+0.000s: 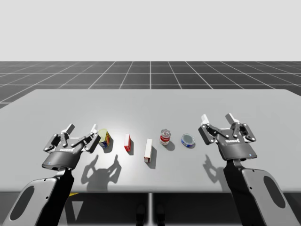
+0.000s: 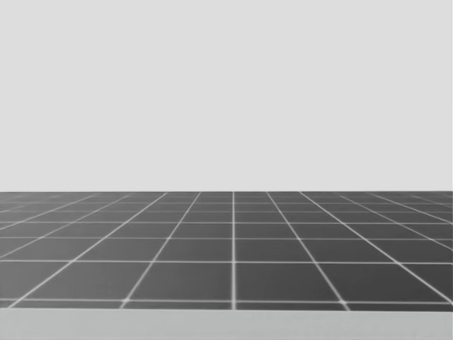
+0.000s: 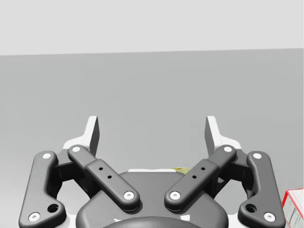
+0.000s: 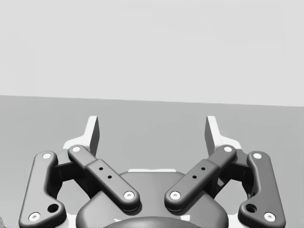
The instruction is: Lift the tuna fish can off the table.
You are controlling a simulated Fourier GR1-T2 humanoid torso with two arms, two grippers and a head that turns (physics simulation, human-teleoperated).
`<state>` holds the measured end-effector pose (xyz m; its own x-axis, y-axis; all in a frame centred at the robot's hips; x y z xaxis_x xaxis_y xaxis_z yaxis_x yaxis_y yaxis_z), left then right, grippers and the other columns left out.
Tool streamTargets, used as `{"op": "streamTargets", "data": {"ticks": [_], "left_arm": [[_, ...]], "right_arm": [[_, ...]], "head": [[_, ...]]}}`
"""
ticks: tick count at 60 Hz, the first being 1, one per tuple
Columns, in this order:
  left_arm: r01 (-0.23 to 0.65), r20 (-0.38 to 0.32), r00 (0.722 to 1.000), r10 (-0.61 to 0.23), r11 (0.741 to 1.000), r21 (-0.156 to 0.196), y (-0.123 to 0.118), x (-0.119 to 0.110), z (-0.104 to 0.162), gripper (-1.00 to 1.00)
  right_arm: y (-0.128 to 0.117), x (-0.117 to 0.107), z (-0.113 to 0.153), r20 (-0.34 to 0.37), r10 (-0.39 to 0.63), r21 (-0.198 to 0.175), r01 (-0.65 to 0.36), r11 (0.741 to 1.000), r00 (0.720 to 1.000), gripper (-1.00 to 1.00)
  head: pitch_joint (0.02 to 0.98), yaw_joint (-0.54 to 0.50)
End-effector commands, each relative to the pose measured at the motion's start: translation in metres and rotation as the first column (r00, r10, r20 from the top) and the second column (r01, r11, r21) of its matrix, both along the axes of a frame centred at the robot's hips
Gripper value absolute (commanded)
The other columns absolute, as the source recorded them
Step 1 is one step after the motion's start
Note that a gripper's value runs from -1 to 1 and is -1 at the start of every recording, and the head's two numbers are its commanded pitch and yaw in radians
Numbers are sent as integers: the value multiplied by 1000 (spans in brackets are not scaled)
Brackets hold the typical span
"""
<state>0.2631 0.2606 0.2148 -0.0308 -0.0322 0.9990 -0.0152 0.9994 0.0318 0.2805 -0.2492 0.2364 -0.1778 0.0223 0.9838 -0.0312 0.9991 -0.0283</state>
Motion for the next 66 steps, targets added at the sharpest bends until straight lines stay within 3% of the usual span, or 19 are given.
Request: {"op": "streamTargets", "data": {"ticks": [1, 5, 13, 36, 44, 66], "left_arm": [[-2, 4, 1000, 2, 1000, 2, 0, 0, 0, -1000], [-4, 5, 1000, 4, 1000, 2, 0, 0, 0, -1000], [-6, 4, 1000, 6, 1000, 2, 1, 0, 0, -1000], [-3, 5, 1000, 3, 1000, 8, 0, 1, -1, -1000], [2, 4, 1000, -2, 1000, 9, 0, 1, -1, -1000], [25, -1, 1000, -25, 1000, 5, -5, 0, -1, -1000]], "right_arm": [[0, -2, -1, 6, -20, 2, 20, 1000, 1000, -1000], [0, 0, -1, -4, 10, 15, -10, 1000, 1000, -1000], [-1, 0, 0, -17, 24, 6, -24, 1000, 1000, -1000], [-2, 2, 0, -23, 21, -8, -21, 1000, 1000, -1000], [-1, 2, -1, -24, 16, -23, -17, 1000, 1000, -1000], [-2, 3, 0, -23, 8, -30, -8, 1000, 1000, -1000]], "head": [[84, 22], [91, 22], [150, 22], [542, 20], [651, -43], [814, -280]]}}
